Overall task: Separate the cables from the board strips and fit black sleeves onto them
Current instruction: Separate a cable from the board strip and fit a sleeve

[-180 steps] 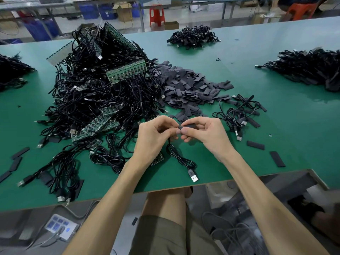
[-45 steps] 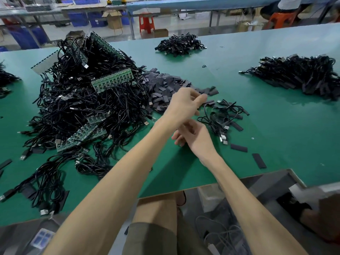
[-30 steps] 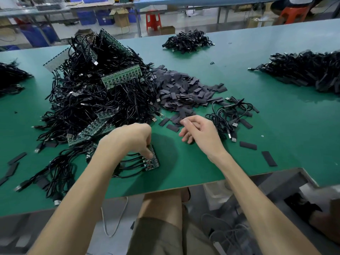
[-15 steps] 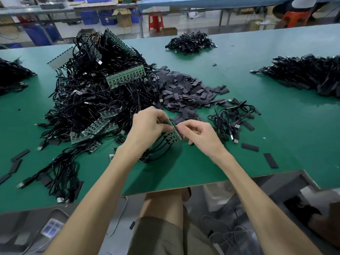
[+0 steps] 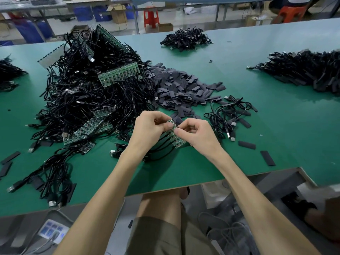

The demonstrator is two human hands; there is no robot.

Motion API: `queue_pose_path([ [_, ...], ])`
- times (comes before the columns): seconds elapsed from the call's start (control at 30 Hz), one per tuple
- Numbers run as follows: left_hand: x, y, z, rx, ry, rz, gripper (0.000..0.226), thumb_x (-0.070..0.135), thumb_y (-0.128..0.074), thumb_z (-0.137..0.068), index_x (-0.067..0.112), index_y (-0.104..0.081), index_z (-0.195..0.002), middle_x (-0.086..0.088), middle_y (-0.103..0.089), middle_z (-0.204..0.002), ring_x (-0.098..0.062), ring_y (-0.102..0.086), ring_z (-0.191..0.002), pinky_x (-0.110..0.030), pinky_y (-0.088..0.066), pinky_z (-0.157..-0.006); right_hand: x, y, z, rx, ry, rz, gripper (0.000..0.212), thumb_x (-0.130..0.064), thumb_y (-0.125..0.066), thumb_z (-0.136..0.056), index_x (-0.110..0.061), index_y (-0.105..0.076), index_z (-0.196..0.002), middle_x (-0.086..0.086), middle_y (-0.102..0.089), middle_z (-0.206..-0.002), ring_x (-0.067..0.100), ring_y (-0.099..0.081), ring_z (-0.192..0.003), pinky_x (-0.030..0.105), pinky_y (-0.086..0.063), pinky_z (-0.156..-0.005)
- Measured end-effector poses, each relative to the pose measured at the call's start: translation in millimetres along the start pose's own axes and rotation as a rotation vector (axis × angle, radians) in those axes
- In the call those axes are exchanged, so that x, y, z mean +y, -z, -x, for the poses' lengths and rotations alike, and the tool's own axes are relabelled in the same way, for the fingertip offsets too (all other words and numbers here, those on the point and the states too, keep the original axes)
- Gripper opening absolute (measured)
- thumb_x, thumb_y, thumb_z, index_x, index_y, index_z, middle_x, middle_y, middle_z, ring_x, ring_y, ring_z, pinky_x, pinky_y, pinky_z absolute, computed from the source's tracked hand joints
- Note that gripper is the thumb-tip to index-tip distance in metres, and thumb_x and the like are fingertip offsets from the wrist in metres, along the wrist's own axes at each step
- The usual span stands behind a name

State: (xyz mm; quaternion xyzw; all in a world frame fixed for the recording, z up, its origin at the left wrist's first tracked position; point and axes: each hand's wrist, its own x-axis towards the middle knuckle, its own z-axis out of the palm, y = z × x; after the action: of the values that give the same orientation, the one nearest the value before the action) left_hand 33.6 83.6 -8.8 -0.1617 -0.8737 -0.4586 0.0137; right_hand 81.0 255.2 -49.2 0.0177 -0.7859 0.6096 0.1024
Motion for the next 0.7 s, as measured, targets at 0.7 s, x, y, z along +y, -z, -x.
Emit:
queue_pose_path([
  [0.7, -5.7, -19.6, 1.8, 0.073, 0.100, 0.115, 0.032, -0.002, -0.078, -0.082, 0.026, -0.067, -0.071, 0.007, -0.069, -0.071, 0.009, -0.059, -0.058, -0.012, -0.051, -0.063, -0.6, 3.9, 0.1, -0.023, -0.062, 0.019, 0.028, -0.011, -0.078, -0.088, -0.017, -0.063, -0.065, -0.010, -0.053, -0.051, 0.009, -0.044, -0.043, 0.023, -0.042, -0.041],
])
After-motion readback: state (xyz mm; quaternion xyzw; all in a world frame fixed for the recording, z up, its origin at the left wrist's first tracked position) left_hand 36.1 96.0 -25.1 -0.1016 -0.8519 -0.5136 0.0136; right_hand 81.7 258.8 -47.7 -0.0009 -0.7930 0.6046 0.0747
